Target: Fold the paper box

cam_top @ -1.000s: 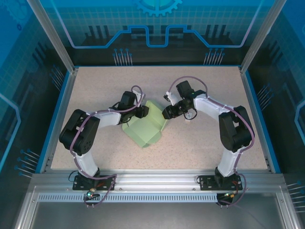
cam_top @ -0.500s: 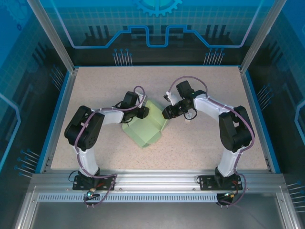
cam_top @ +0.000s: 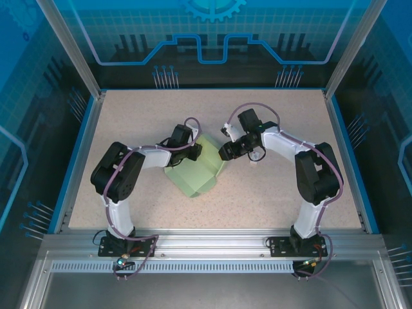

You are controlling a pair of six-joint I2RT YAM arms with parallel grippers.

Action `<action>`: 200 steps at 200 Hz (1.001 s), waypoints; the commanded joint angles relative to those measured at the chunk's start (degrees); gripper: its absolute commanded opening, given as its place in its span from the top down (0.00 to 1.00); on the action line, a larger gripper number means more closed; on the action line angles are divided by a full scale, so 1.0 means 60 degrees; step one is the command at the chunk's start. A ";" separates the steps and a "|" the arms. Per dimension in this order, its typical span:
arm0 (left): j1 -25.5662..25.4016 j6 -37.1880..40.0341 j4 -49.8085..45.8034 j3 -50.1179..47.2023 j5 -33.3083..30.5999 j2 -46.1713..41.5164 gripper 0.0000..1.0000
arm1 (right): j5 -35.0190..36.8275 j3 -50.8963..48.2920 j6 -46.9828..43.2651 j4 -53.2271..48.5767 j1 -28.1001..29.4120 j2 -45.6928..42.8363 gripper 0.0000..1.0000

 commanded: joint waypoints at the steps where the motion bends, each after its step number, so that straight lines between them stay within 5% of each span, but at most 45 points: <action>1: 0.0101 -0.0131 0.0053 0.0103 -0.0623 -0.0026 0.72 | 0.0040 0.0011 -0.0051 -0.0585 0.0001 0.0256 0.74; 77: 0.0113 -0.0327 -0.0659 -0.0225 0.0554 -0.1452 0.39 | -0.0151 -0.0018 0.0592 -0.0355 -0.0335 0.0519 0.74; 135: 0.0116 -0.0712 -0.1470 -0.0107 0.1011 -0.2829 0.36 | -0.0738 -0.0328 0.1271 0.0187 -0.1003 0.0725 0.70; 200: 0.0147 -0.1071 -0.1820 -0.0225 0.1068 -0.4673 0.36 | -0.0618 -0.0644 0.1604 0.0448 -0.1522 0.0972 0.51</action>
